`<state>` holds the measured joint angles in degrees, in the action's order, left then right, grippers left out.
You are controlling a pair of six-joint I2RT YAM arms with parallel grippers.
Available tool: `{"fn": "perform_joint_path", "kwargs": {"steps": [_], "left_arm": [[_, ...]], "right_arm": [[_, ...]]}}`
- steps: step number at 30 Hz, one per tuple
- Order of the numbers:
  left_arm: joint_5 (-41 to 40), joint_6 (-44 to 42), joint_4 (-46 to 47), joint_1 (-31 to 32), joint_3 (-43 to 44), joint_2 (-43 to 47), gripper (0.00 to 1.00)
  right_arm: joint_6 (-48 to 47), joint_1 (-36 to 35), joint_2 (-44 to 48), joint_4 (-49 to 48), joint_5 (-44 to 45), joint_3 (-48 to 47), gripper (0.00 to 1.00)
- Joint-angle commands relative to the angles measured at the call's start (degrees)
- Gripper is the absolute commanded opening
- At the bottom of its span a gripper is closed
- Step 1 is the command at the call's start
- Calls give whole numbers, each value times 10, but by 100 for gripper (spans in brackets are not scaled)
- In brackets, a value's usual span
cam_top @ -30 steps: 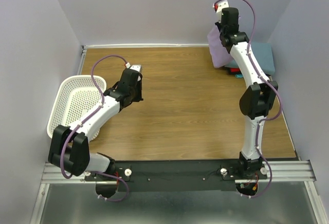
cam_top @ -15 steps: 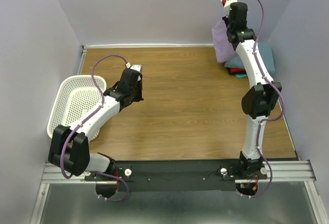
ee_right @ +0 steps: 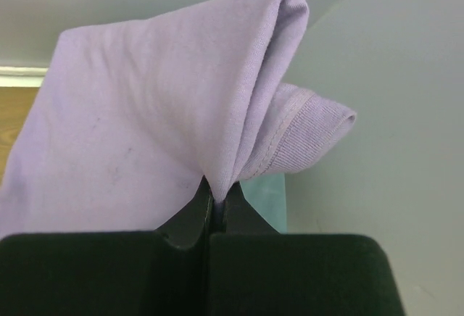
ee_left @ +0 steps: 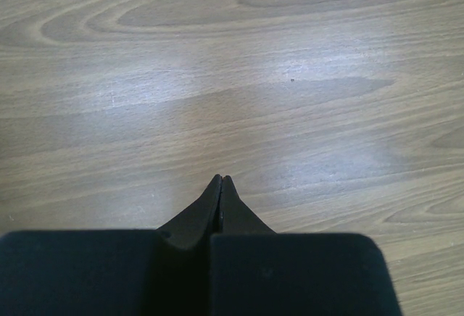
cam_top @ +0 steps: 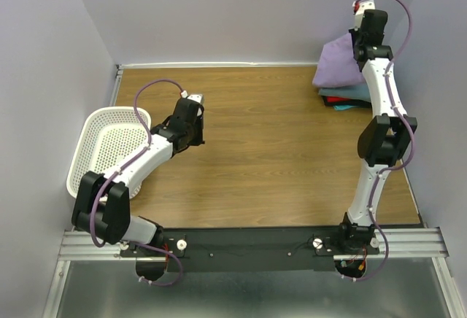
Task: Fold and stack the t-shirts
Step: Neatly place the folded tshirt to the corner, then reset both grippers
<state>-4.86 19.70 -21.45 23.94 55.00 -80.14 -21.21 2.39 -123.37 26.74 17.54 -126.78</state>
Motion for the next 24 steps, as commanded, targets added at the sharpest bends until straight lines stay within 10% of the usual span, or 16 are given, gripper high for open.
{"fn": "perform_joint_path", "kwargs": {"steps": [1,11,12,13,15,24], "left_arm": [[10,-5,8,-3,-5,-12,0],[9,-5,6,-3,-5,-32,0],[9,-5,6,-3,-6,-34,0],[9,-5,6,-3,-5,-34,0],[10,-5,5,-3,-5,-34,0],[16,-4,8,-3,-4,-14,0]], "right_arm": [[29,28,-15,-20,-34,-9,0],[64,62,-90,-27,-35,-20,9],[70,64,-93,-27,-25,-22,20],[75,63,-99,-28,-14,-24,61],[89,66,-100,-28,15,-35,100],[168,60,-7,-17,-34,-19,100]]}}
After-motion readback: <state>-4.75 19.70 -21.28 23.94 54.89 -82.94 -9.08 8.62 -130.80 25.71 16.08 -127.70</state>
